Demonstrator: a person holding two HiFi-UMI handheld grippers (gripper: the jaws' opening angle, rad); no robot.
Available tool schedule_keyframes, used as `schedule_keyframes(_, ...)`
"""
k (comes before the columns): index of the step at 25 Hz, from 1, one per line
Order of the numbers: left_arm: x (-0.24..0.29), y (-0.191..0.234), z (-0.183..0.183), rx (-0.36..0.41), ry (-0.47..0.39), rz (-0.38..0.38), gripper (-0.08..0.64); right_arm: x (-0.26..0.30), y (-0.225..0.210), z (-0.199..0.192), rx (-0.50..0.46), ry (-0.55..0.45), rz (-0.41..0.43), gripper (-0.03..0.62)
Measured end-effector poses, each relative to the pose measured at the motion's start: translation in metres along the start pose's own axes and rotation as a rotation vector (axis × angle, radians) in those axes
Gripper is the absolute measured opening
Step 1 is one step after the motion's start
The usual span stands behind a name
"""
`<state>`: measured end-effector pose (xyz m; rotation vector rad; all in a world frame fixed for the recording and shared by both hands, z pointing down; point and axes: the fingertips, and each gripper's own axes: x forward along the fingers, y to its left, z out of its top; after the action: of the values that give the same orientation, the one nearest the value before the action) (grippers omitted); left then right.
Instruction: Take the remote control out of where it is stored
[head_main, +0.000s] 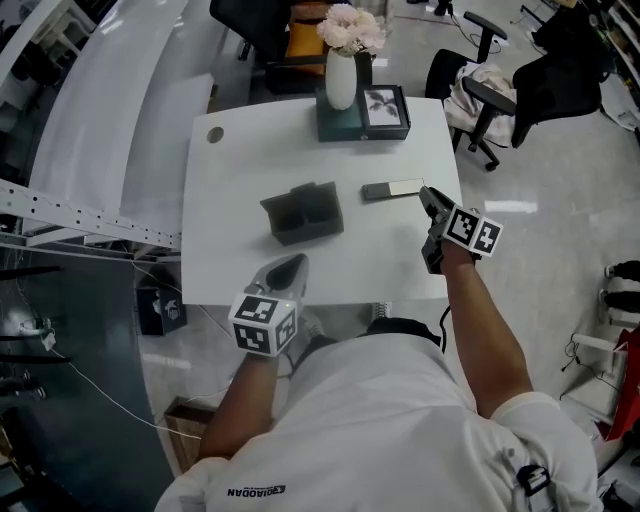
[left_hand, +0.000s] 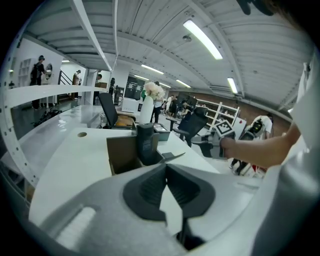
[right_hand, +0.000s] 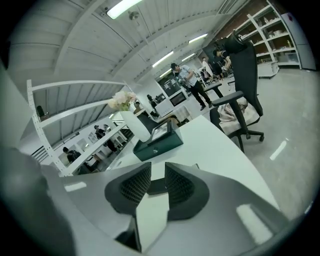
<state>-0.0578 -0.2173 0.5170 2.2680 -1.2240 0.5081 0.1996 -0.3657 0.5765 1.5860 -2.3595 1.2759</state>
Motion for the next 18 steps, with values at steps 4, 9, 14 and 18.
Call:
schedule_keyframes(4,-0.016,0.006,0.002,0.016,-0.026,-0.012,0.003,-0.016,0.052,-0.011,-0.052,-0.011,0.065,0.067)
schedule_keyframes(9,-0.035,0.02,0.001,0.032,-0.043,-0.016,0.003,-0.032,0.118,-0.041,-0.091,0.005,0.179,0.006)
schedule_keyframes(14,-0.048,0.028,0.007,0.044,-0.078,-0.045,0.003,-0.044,0.177,-0.081,-0.163,0.066,0.261,0.005)
schedule_keyframes(18,-0.063,0.025,0.014,0.066,-0.1,-0.075,0.003,-0.053,0.203,-0.108,-0.261,0.116,0.262,0.005)
